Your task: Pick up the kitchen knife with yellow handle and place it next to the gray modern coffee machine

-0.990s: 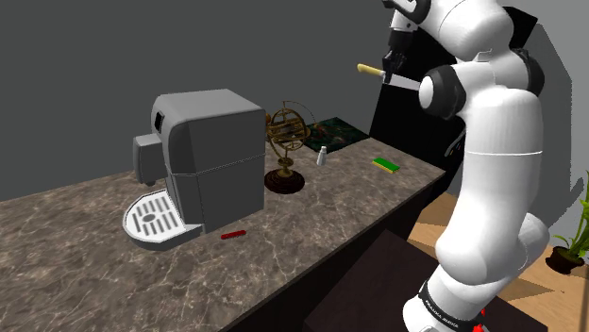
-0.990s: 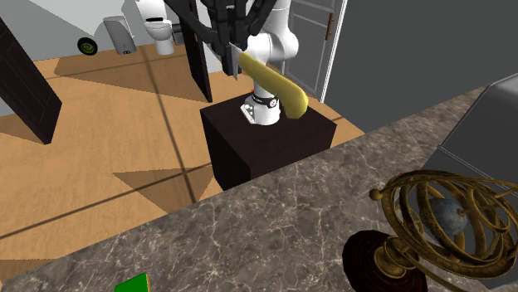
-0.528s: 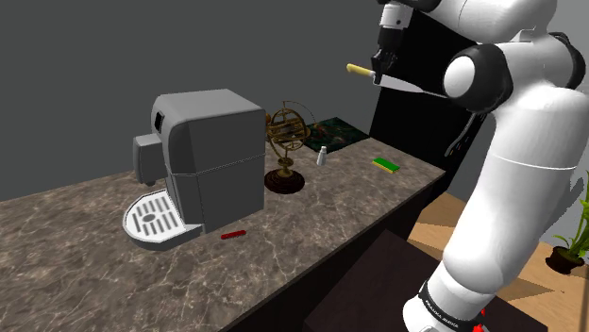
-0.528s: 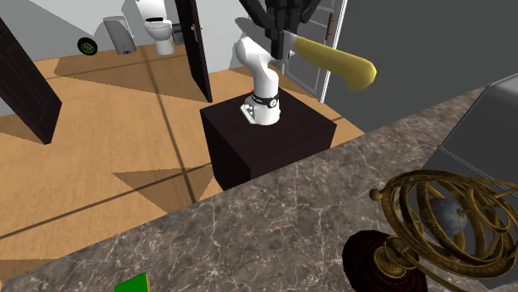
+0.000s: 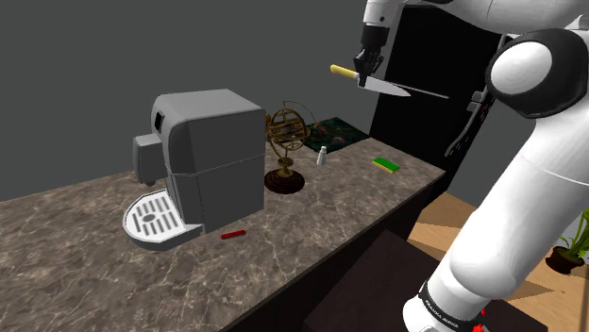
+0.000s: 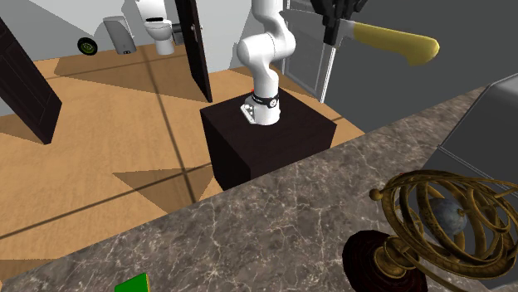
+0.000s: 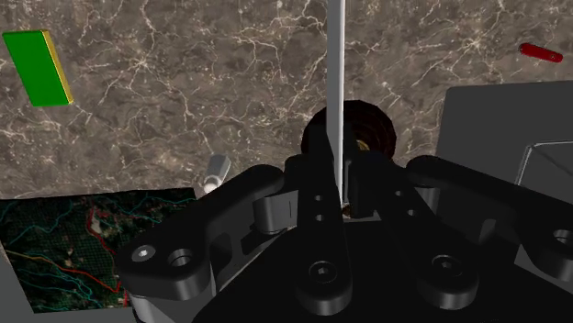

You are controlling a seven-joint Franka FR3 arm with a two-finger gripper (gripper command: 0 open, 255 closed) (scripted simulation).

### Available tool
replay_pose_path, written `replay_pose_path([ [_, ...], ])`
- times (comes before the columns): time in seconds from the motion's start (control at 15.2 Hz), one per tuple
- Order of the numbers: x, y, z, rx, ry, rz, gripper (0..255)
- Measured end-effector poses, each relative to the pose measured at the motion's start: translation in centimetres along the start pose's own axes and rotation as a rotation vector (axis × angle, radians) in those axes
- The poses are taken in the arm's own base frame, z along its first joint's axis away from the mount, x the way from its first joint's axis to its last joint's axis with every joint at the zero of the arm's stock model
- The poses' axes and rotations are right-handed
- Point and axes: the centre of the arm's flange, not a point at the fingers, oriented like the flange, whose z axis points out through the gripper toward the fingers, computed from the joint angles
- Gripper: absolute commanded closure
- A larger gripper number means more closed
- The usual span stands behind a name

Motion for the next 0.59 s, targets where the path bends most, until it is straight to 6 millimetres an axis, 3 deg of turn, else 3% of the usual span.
replay_pose_path([
  [0.26,-0.5,-4.7,0.1,0.0,0.0,0.001,255],
  [0.59,-1.7,-11.9,0.1,0.0,0.0,-0.001,255],
])
